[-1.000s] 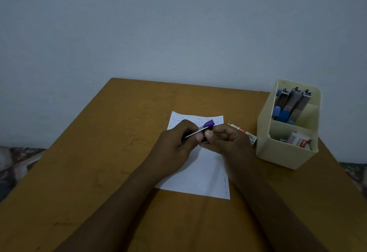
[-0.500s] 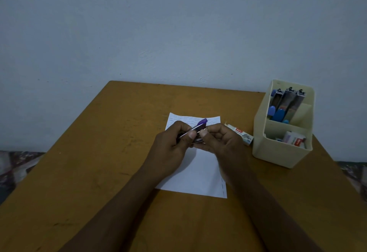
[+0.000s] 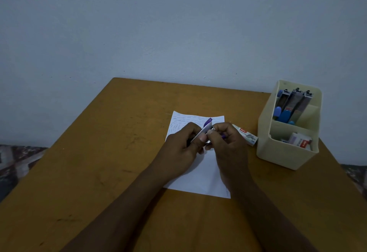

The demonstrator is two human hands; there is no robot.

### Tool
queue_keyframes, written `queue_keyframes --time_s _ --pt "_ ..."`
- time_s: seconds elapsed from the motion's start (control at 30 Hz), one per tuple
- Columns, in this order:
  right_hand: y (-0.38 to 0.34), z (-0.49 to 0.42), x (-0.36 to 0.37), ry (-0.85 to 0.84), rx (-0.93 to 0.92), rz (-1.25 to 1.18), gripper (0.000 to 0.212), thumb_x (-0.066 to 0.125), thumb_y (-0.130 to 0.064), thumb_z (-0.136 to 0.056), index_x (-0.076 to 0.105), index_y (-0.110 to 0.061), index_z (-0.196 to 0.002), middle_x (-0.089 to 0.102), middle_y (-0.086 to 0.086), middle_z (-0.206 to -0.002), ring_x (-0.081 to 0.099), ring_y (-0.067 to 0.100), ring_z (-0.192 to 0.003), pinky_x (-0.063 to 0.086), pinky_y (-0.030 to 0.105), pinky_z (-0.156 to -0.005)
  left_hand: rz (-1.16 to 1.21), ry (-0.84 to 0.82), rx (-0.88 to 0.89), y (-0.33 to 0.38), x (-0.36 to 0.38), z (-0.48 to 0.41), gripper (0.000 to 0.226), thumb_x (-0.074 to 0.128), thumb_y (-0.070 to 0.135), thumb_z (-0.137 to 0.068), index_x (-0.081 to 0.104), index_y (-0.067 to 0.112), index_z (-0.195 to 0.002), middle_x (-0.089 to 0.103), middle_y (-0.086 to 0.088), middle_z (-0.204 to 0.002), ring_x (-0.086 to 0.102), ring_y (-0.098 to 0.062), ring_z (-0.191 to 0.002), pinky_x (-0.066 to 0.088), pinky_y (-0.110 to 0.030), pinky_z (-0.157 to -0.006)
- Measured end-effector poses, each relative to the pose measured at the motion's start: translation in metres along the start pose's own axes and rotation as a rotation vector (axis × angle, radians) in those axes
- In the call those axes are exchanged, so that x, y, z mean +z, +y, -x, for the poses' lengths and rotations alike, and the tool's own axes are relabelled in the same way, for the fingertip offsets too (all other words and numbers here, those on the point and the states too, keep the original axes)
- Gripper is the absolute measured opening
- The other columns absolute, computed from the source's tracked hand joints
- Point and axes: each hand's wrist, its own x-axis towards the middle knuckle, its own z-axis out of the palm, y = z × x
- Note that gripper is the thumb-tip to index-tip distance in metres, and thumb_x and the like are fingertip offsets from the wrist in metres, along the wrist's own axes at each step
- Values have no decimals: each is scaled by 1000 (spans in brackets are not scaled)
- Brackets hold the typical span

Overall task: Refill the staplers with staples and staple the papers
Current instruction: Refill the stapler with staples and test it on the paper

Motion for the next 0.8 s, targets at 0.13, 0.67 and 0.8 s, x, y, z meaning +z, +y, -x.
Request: queue_keyframes --time_s 0.13,0.67,0.8 --pt "0 1 0 46 -7 38 22 56 0 -82 59 -17 -69 62 -2 -62 55 6 -53 49 23 -52 -23 -7 -19 1 4 1 18 47 33 -99 53 25 -85 66 10 -70 56 -1 -60 45 -25 -61" --pt "4 -2 -3 -15 26 -119 11 61 -14 -87 71 -13 -93 72 6 -86 67 17 -75 52 22 -64 90 54 -74 1 4 2 21 45 32 -99 54 14 -94 66 6 -74 56 0 -60 45 -25 -60" --pt "5 -2 -2 -28 -6 -90 12 58 -14 -89 70 -17 -91 72 2 -85 66 13 -76 52 21 -64 91 57 -68 2 4 2 17 46 29 -99 53 15 -94 64 9 -73 57 1 -60 43 -20 -59"
